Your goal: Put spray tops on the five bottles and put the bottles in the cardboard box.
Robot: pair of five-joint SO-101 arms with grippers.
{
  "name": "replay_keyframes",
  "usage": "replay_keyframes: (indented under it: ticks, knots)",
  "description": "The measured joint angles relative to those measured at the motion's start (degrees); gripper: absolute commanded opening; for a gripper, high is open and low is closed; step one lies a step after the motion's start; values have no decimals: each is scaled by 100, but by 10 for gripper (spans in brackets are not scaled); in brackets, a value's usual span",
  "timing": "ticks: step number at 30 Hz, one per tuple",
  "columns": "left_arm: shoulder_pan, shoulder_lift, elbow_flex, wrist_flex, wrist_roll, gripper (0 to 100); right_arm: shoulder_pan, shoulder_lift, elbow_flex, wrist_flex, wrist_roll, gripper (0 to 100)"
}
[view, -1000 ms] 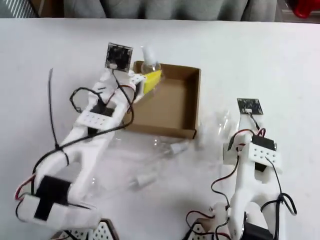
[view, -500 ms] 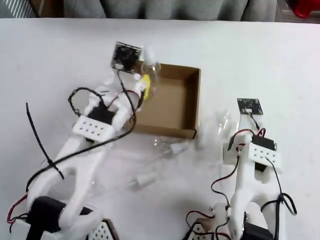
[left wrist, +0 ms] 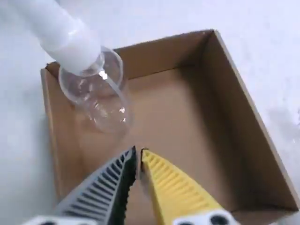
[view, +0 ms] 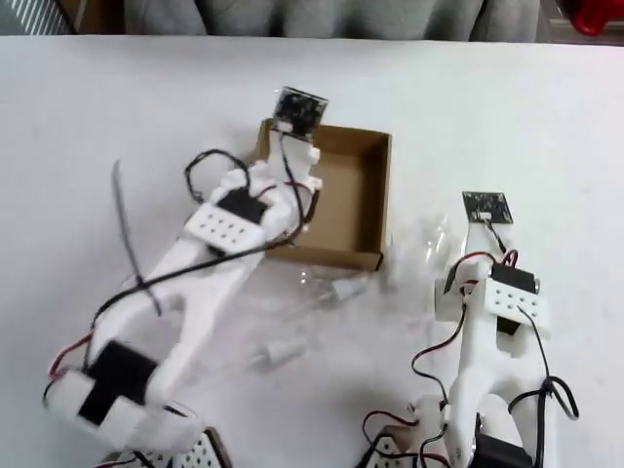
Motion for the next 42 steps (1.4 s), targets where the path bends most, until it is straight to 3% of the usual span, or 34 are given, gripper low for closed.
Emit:
replay_keyframes:
  ticks: [18,42]
  knots:
    - [141,2549,-1574,-176,501,20,0,0,0,0,158,17]
    - [-211,3182,-2233,-176,501,20,0,0,0,0,158,17]
